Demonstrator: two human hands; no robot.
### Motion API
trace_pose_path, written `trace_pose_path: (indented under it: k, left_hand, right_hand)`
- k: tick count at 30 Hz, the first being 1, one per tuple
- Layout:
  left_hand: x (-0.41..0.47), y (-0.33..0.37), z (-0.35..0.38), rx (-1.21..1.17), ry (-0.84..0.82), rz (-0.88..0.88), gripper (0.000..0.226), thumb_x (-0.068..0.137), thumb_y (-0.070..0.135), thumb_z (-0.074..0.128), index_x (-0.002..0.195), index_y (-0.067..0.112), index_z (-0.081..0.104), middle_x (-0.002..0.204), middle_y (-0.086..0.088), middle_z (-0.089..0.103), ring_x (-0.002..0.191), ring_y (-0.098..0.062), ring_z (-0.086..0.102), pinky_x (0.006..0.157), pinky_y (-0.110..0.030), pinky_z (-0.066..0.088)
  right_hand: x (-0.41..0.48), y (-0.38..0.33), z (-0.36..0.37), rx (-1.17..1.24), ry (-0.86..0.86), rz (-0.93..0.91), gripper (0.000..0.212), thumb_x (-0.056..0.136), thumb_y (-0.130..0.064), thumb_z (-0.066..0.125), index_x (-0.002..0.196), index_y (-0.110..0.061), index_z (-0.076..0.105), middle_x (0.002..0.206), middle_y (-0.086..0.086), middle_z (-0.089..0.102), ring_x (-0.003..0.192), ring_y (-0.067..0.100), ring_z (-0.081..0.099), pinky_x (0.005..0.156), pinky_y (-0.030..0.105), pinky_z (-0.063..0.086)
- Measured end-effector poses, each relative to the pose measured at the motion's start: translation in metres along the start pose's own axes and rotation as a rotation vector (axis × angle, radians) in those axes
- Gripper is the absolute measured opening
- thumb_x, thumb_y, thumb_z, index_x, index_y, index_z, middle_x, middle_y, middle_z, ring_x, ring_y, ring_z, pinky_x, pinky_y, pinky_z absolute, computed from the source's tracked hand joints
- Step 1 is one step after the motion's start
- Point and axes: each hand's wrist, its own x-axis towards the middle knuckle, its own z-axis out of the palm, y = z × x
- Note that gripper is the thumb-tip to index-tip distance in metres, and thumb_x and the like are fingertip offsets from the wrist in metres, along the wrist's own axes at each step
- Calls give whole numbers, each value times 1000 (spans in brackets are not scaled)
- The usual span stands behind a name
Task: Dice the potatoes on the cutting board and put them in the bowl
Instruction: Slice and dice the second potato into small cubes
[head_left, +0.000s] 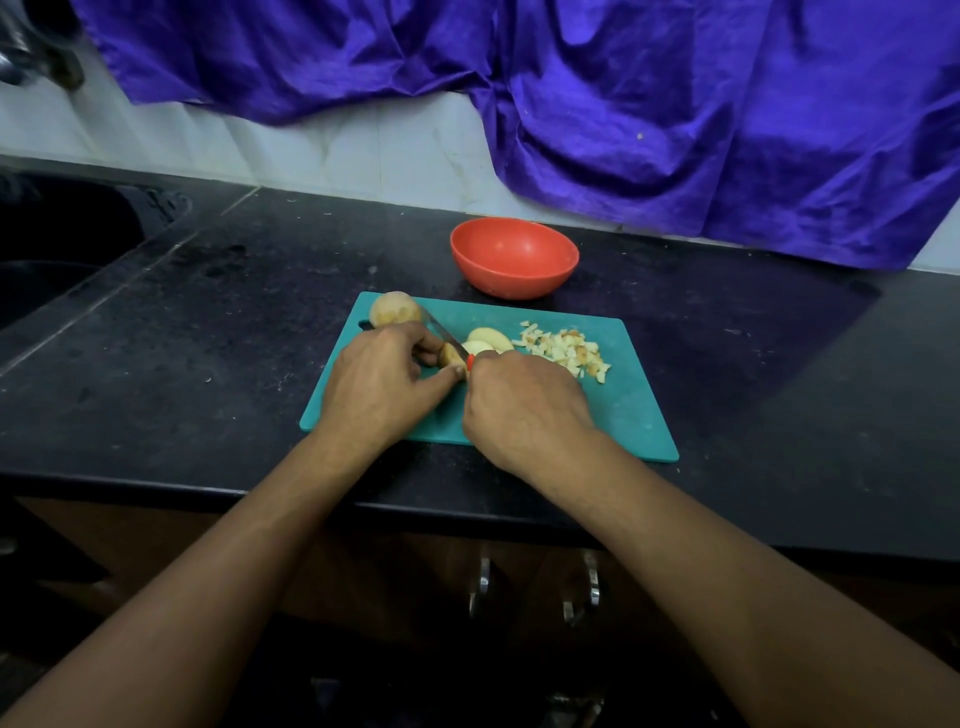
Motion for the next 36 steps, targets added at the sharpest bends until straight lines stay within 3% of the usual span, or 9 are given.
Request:
trace_pose_path:
  k: [3, 6, 10, 13, 18, 21, 25, 32, 36]
  left_hand:
    - [-1, 0, -1, -4, 3, 0, 28, 82, 43, 79, 102, 24, 73, 86, 13, 72, 77, -6, 66, 67, -24, 42]
    - [-1, 1, -1, -14, 6, 3, 28, 82, 41, 80, 102, 23, 74, 86, 13, 72, 77, -6, 66, 68, -24, 43]
    - [-2, 1, -1, -25, 3, -2, 28, 81, 41, 80, 101, 23, 74, 83, 13, 71, 77, -7, 66, 71, -28, 50]
    - [-2, 1, -1, -37, 11, 2, 26, 80, 41, 80, 98, 24, 74, 83, 12, 73, 77, -8, 67, 76, -34, 55]
    - [-2, 2, -2, -38, 1, 6, 26, 81, 40, 80, 99, 23, 74, 85, 12, 72, 77, -6, 67, 75, -30, 54]
    - [-2, 1, -3, -33, -3, -1, 27, 81, 42, 79, 100, 24, 74, 84, 14, 70, 78, -5, 66, 76, -31, 55]
    - [-1, 1, -2, -24, -2, -1, 29, 82, 44, 78, 102, 23, 73, 86, 13, 70, 79, -7, 65, 76, -31, 54]
    - [-1, 0, -1, 4, 7, 6, 25, 84, 40, 78, 100, 21, 74, 83, 13, 70, 77, -7, 66, 72, -30, 54]
    - [0, 0, 0, -25, 18, -12, 28, 85, 43, 77, 104, 23, 72, 86, 13, 71, 77, -5, 67, 69, -24, 47]
  right_hand:
    - [1, -1, 3, 3, 2, -16, 27, 101, -21, 48, 124, -11, 57, 114, 9, 66, 96, 28, 62, 68, 38, 37]
    - [0, -2, 4, 1, 8, -17, 27, 101, -20, 47, 125, -11, 56, 115, 9, 67, 101, 29, 64, 69, 38, 38]
    - [-4, -2, 2, -9, -1, -15, 28, 102, -20, 45, 127, -10, 55, 116, 9, 66, 88, 25, 55, 69, 38, 37]
    - [-10, 0, 5, -29, -2, -16, 28, 104, -21, 45, 128, -9, 54, 117, 9, 66, 89, 26, 56, 70, 37, 36]
    - [-13, 2, 3, -53, -30, -18, 29, 104, -22, 45, 129, -10, 54, 116, 8, 65, 91, 27, 57, 69, 38, 37]
    - [-17, 3, 3, -65, -60, -6, 28, 104, -23, 45, 128, -12, 54, 99, 5, 57, 81, 23, 47, 67, 38, 37]
    - [-23, 6, 1, -69, -97, -7, 27, 104, -23, 45, 128, -13, 53, 89, 1, 44, 81, 21, 48, 67, 38, 39]
    - [-13, 5, -2, -83, -120, -18, 28, 102, -20, 46, 126, -12, 57, 108, 6, 63, 83, 23, 49, 69, 38, 40]
    - [-12, 7, -3, -57, -131, -27, 27, 101, -20, 46, 124, -12, 57, 95, 4, 52, 84, 23, 50, 70, 38, 41]
